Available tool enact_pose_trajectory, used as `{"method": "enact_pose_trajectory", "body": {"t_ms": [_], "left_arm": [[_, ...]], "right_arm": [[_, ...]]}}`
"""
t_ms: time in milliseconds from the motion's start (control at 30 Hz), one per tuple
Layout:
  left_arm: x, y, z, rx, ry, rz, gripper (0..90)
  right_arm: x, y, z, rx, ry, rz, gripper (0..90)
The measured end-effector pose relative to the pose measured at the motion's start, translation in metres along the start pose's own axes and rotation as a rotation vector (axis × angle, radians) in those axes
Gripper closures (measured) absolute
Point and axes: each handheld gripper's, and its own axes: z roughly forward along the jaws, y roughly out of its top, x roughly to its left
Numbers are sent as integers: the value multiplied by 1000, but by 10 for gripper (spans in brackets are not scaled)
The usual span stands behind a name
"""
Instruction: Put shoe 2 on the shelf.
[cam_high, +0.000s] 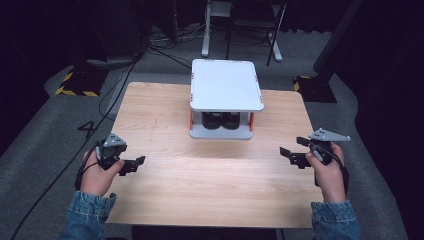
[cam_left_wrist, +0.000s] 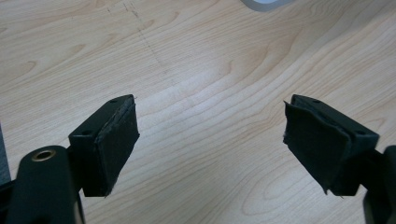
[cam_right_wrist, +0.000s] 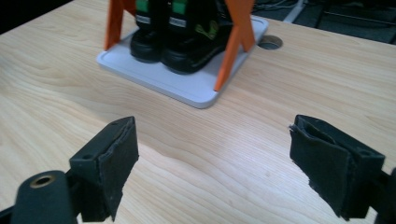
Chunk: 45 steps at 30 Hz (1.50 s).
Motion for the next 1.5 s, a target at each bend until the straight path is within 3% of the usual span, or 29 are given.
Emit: {"method": "enact_pose_trajectory", "body": {"t_ms": [67,133,300,367,433,500,567,633,833,1000,1167,1300,1500], "left_arm": [[1,-2,2,-8,4,12,168],[2,-4,3,2,2,15,164],[6,-8,3,7,13,0,165],[6,-9,3,13,18,1,165],[7,-10,4,23,19,-5,165],[7,-11,6,18,20,-7,166],[9,-11,7,8,34,7,170],[11,-13,9,9,51,3,174],[18,-20,17,27,52,-11,170],[19,-21,20,24,67,0,173],[20,-23,23,35,68,-2,172],[20,-24,25,33,75,-9,169],[22,-25,27,27,100,-7,163]], "right_arm": [[-4,-3,0,10,-5,-6,171],[-9,-6,0,39,3,-50,175],[-26,-19,12,102,-40,-26,210],[-32,-25,17,101,-25,-55,233],[-39,-32,23,84,13,-28,233],[-43,-37,27,100,-3,-27,232],[-44,-41,32,112,-16,-29,232],[-45,-45,36,120,5,-16,230],[-49,-59,51,159,0,-18,224],[-49,-68,63,132,26,14,187],[-46,-74,74,154,-23,-23,177],[-42,-73,79,142,-32,-75,162],[-38,-74,86,148,-45,-117,152]]}}
